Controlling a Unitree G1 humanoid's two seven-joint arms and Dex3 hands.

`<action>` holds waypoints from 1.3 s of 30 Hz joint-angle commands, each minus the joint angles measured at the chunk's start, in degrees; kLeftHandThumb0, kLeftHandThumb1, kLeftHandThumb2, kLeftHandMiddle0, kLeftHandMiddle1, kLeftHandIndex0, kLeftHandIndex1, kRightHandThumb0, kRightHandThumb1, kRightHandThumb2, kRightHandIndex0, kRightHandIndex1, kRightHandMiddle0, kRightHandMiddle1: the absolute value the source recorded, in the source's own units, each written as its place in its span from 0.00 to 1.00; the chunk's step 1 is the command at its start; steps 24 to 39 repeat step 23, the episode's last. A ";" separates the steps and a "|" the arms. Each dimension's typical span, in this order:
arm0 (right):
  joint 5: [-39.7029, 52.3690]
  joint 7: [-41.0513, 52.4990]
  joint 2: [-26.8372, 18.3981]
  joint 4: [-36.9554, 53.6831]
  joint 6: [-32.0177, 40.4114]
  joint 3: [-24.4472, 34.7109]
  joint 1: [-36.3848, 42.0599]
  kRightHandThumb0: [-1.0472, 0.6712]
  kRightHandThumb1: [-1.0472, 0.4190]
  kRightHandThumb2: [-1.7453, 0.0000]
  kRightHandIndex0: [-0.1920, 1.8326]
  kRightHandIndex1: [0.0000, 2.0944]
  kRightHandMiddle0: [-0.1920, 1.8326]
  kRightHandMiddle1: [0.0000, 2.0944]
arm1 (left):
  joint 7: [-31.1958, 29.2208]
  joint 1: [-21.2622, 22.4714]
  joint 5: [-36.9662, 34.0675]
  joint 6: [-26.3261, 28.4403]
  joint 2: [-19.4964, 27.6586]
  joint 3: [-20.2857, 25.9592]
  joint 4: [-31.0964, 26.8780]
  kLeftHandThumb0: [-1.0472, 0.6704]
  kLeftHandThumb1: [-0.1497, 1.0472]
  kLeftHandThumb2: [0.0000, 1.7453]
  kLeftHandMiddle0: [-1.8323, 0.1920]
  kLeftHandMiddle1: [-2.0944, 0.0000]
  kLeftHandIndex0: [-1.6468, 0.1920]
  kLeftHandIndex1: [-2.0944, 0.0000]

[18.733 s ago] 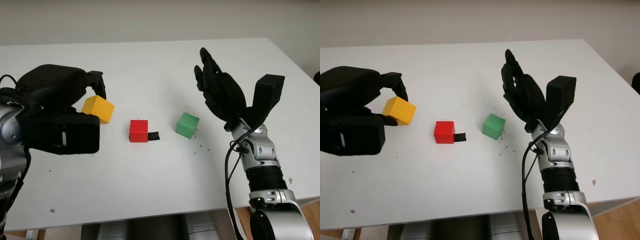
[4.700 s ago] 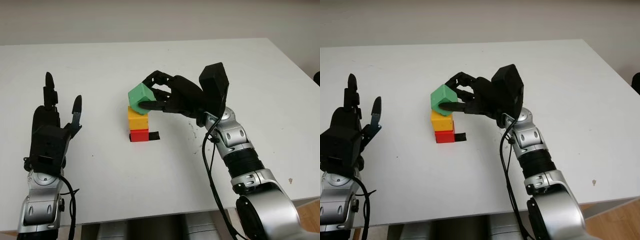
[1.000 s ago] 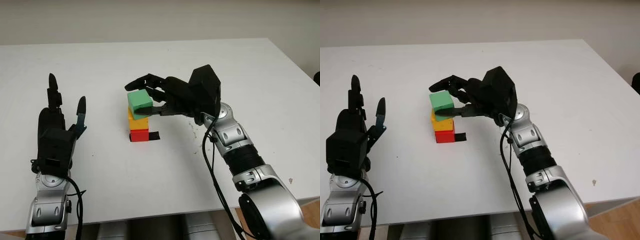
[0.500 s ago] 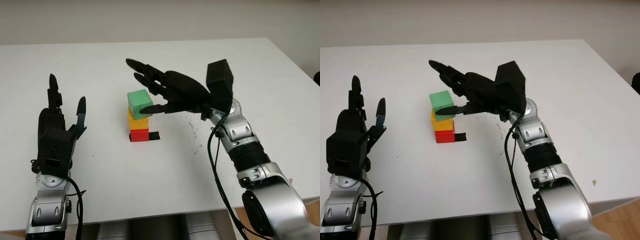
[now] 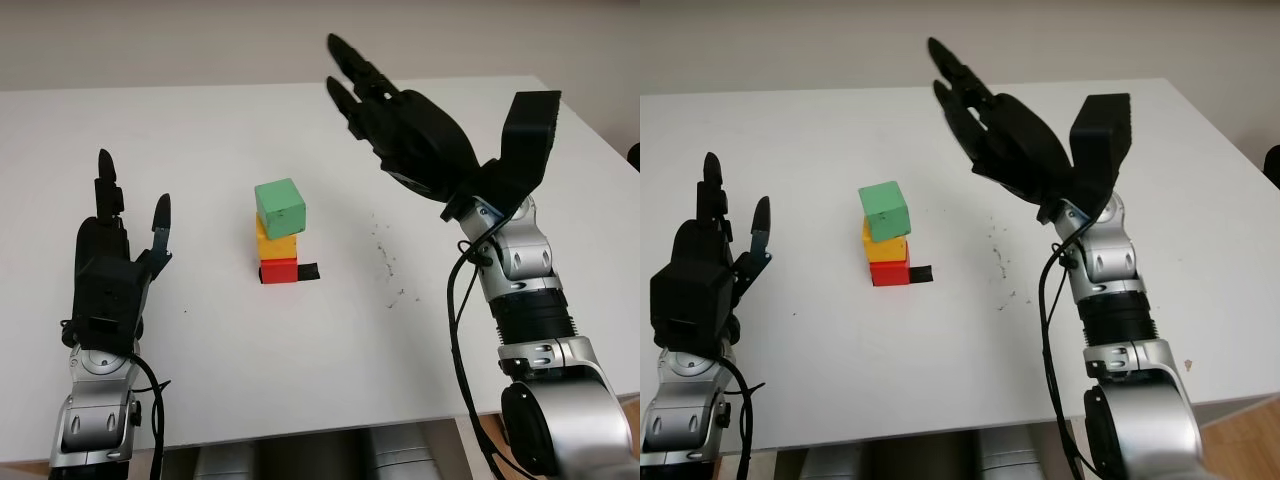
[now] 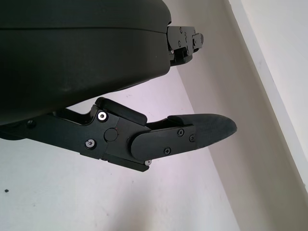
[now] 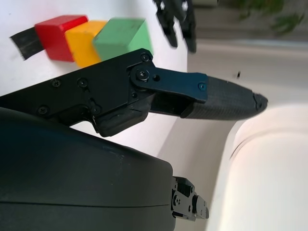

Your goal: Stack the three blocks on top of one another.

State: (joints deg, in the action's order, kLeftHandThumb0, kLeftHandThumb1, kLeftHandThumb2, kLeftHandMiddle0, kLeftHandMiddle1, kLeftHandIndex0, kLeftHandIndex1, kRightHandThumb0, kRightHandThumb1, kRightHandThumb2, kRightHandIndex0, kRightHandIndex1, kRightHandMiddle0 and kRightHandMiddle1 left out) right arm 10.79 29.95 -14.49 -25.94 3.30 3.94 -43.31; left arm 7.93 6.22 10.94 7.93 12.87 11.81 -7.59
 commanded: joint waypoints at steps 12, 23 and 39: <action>-0.30 -5.25 1.22 -14.06 -5.79 2.86 1.14 0.11 0.00 0.54 0.00 0.00 0.00 0.00 | -0.59 2.97 -2.46 -2.29 0.81 0.92 3.16 0.18 1.00 0.33 0.98 0.97 0.96 0.98; -0.38 -7.36 2.55 -16.33 -7.20 3.27 1.90 0.11 0.00 0.55 0.00 0.00 0.00 0.00 | -0.93 4.61 -5.53 -5.17 -0.01 0.77 5.14 0.15 1.00 0.36 0.99 0.98 0.98 0.98; -0.38 -7.36 2.55 -16.33 -7.20 3.27 1.90 0.11 0.00 0.55 0.00 0.00 0.00 0.00 | -0.93 4.61 -5.53 -5.17 -0.01 0.77 5.14 0.15 1.00 0.36 0.99 0.98 0.98 0.98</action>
